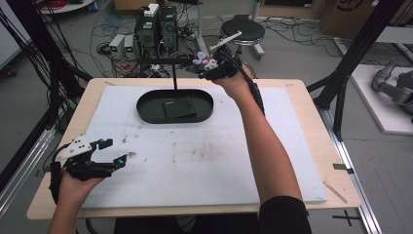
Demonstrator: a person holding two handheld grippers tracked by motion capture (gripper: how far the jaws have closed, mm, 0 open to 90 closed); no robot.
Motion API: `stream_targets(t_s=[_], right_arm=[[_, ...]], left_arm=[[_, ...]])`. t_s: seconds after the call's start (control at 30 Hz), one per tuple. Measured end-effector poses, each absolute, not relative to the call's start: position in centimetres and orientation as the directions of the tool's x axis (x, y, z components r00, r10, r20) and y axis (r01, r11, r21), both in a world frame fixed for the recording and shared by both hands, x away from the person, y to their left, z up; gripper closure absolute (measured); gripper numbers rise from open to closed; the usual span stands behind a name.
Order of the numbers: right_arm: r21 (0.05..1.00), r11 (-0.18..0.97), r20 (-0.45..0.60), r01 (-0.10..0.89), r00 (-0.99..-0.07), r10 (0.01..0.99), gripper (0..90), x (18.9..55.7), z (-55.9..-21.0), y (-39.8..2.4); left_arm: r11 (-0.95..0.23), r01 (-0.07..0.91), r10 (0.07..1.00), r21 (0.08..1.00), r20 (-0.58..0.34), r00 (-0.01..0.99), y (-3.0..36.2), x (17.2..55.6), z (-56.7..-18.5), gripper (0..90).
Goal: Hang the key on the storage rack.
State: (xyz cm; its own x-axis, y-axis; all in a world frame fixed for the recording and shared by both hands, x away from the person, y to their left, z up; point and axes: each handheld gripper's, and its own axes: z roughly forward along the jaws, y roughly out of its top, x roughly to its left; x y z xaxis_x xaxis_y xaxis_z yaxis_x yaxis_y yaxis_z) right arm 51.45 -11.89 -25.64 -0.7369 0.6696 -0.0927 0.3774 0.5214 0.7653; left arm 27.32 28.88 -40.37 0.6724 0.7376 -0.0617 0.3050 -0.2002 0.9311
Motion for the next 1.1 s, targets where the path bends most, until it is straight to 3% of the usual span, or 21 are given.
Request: stream_targets(t_s=[0.63, 1.1], right_arm=[[0.773, 0.482, -0.107, 0.412, -0.665, 0.739, 34.0, 53.6, -26.0, -13.5], [0.762, 0.457, -0.111, 0.459, -0.602, 0.791, 22.1, 53.7, -26.7, -13.8]], left_arm=[[-0.199, 0.315, 0.745, 0.928, -0.066, 0.664, 29.1, 27.3, -40.6, 17.2], [-0.200, 0.315, 0.741, 0.928, -0.067, 0.668, 29.1, 27.3, -40.6, 17.2]])
